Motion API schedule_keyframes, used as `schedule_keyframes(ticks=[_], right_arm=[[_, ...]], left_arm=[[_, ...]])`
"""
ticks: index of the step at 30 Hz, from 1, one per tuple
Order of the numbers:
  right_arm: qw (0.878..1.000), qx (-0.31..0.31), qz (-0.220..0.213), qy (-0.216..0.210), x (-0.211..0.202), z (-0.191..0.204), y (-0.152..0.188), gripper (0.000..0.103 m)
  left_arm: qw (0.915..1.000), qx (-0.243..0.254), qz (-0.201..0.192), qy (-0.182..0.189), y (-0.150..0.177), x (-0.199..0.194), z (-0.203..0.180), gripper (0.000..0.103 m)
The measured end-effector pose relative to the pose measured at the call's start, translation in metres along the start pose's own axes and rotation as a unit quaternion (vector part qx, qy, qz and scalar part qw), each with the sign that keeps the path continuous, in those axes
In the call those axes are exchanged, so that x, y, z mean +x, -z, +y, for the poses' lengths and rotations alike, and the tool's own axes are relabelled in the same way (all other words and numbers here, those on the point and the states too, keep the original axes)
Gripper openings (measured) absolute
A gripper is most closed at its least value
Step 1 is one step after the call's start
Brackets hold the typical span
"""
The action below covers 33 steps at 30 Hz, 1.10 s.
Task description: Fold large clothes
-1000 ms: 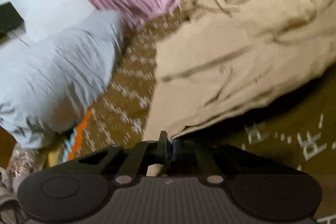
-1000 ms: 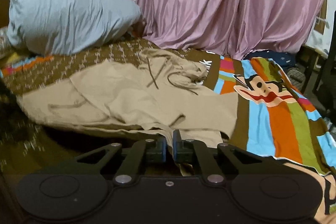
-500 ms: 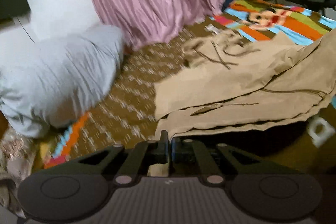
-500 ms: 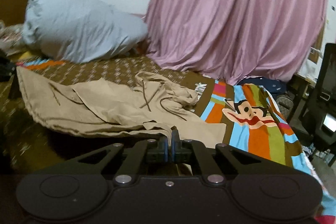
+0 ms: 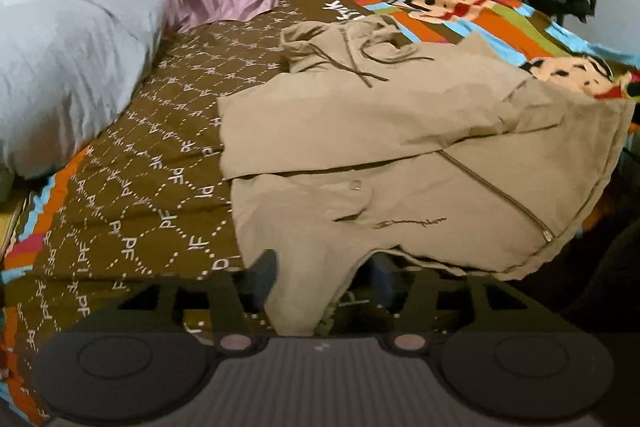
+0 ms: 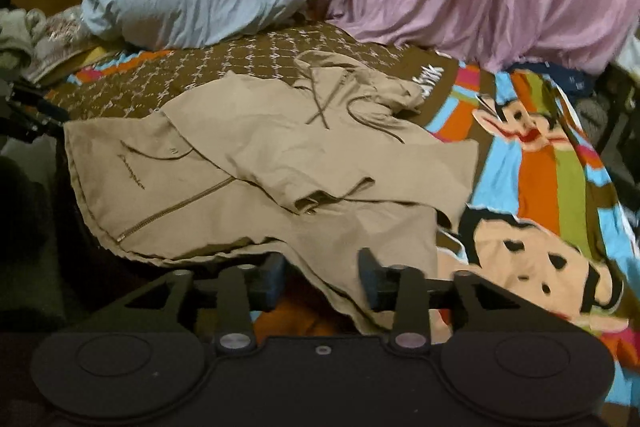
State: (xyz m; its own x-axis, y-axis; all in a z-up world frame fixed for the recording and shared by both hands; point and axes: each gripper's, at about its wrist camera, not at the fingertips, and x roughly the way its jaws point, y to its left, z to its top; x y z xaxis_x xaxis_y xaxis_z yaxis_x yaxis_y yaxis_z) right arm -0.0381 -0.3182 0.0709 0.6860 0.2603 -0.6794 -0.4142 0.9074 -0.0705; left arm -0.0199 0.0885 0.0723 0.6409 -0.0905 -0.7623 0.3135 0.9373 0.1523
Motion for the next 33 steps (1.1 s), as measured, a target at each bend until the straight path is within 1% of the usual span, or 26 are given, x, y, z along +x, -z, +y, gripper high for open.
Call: schedule_keyframes(ticks=[1,2,3,4,5,7,9,11,14,15,18,21,24,27,29,30,31,33], right_arm=[[1.0,0.009,-0.001,-0.001,-0.004,-0.008,0.0,0.057],[1.0,0.017,-0.004,-0.002,-0.009,-0.014,-0.001,0.061],[1.0,0.025,-0.009,-0.001,-0.014,-0.021,-0.002,0.071],[0.999,0.032,-0.017,0.001,-0.018,-0.025,-0.004,0.076],[0.999,0.037,-0.023,0.002,-0.022,-0.03,-0.006,0.078],[0.999,0.044,-0.03,0.005,-0.028,-0.041,-0.012,0.082],[0.998,0.038,-0.033,0.031,-0.031,-0.048,-0.018,0.082],[0.998,0.027,-0.034,0.049,-0.032,-0.05,-0.022,0.084],[0.997,0.034,-0.043,0.058,-0.032,-0.055,-0.019,0.093],[0.996,0.04,-0.045,0.06,-0.029,-0.057,-0.018,0.097],[0.996,0.055,-0.051,0.057,-0.012,-0.063,-0.023,0.099],[0.994,0.066,-0.061,0.06,0.013,-0.071,-0.041,0.101],[0.993,0.073,-0.07,0.067,0.044,-0.082,-0.07,0.102],[0.991,0.082,-0.08,0.069,0.086,-0.1,-0.11,0.101],[0.991,0.091,-0.08,0.066,0.121,-0.115,-0.136,0.097],[0.991,0.093,-0.077,0.064,0.139,-0.122,-0.148,0.093],[0.991,0.094,-0.071,0.061,0.161,-0.129,-0.161,0.089],[0.993,0.084,-0.061,0.063,0.213,-0.144,-0.188,0.083]], left_arm=[[1.0,-0.007,-0.001,0.002,0.001,-0.003,0.002,0.07],[0.9999,-0.014,-0.004,0.007,0.0,-0.006,0.006,0.075],[0.9997,-0.021,-0.01,0.011,-0.002,-0.009,0.011,0.084],[0.9994,-0.027,-0.016,0.012,-0.003,-0.012,0.014,0.091],[0.9991,-0.033,-0.026,0.011,-0.007,-0.015,0.02,0.091],[0.9986,-0.04,-0.032,-0.011,-0.014,-0.017,0.028,0.091],[0.9984,-0.033,-0.035,-0.029,-0.019,-0.017,0.03,0.091],[0.9982,-0.031,-0.04,-0.033,-0.02,-0.019,0.032,0.092],[0.997,-0.054,-0.041,-0.038,-0.028,-0.013,0.036,0.097],[0.9966,-0.065,-0.039,-0.033,-0.034,-0.009,0.039,0.098],[0.9953,-0.085,-0.039,-0.025,-0.058,0.011,0.044,0.099],[0.9948,-0.084,-0.047,-0.033,-0.097,0.039,0.045,0.099],[0.9949,-0.065,-0.057,-0.051,-0.146,0.076,0.042,0.099],[0.9942,-0.062,-0.06,-0.063,-0.201,0.123,0.048,0.098],[0.9933,-0.068,-0.062,-0.07,-0.236,0.163,0.057,0.094],[0.9929,-0.07,-0.064,-0.071,-0.253,0.186,0.063,0.091],[0.9929,-0.07,-0.066,-0.069,-0.264,0.204,0.068,0.088],[0.994,-0.062,-0.072,-0.054,-0.29,0.247,0.078,0.086]])
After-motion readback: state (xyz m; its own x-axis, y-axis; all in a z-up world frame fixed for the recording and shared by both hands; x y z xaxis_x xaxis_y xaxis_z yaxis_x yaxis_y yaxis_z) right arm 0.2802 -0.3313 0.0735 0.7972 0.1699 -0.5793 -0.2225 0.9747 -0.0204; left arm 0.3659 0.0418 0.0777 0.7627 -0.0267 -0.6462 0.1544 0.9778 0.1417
